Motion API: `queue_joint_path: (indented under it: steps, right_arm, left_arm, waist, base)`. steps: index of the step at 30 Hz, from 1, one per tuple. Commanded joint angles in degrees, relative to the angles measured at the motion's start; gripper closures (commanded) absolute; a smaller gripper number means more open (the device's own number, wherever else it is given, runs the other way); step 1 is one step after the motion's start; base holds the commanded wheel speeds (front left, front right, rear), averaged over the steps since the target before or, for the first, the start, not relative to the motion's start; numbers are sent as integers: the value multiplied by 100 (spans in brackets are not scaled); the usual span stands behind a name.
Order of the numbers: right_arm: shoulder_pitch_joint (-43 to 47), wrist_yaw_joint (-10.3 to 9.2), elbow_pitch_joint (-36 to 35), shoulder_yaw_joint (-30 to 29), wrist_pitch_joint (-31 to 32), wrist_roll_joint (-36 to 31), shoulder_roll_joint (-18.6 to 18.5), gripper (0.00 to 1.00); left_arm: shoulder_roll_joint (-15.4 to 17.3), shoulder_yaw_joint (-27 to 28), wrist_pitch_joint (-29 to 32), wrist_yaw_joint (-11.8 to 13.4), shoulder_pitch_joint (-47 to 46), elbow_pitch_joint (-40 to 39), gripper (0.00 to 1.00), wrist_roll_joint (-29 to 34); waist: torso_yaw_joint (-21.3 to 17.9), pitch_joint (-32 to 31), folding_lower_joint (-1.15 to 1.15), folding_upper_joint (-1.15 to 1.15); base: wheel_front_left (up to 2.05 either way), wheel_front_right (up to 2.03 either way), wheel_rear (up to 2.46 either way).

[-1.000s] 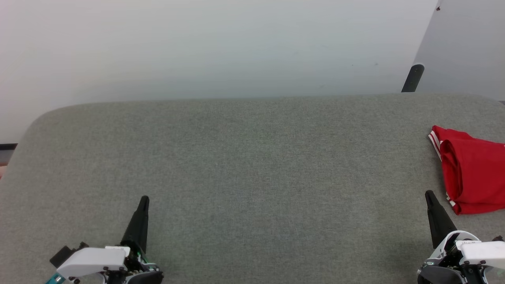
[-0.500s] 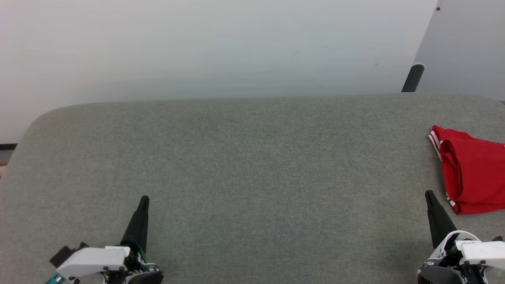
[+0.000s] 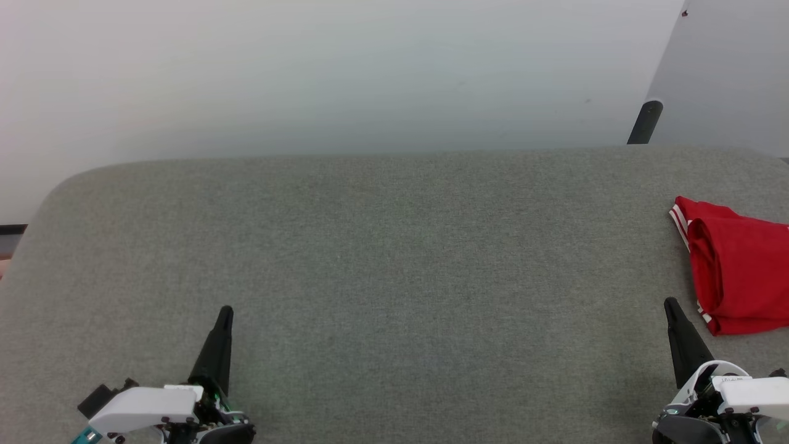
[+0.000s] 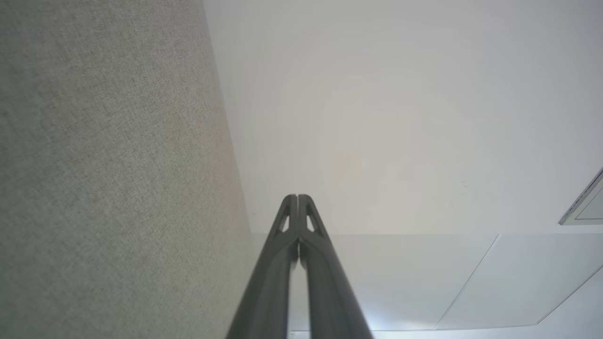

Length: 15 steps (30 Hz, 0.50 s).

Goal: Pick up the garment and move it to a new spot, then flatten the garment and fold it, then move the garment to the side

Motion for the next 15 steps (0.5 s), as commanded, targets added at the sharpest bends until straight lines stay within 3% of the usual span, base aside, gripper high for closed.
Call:
queue_joint_path:
  steps: [1,15]
  right_arm:
    - [-10,-2,-15,-2,4,28,13,100]
    - [-10,-2,-15,-1,3,28,13,100]
  left_arm:
    - [-1,12,7,-21,-57,4,100,-21]
    - [-1,12,6,-21,-57,4,100,-21]
  waist:
    - [0,0,0,0]
    - [0,0,0,0]
  base:
    - [0,0,0]
    - [0,0,0]
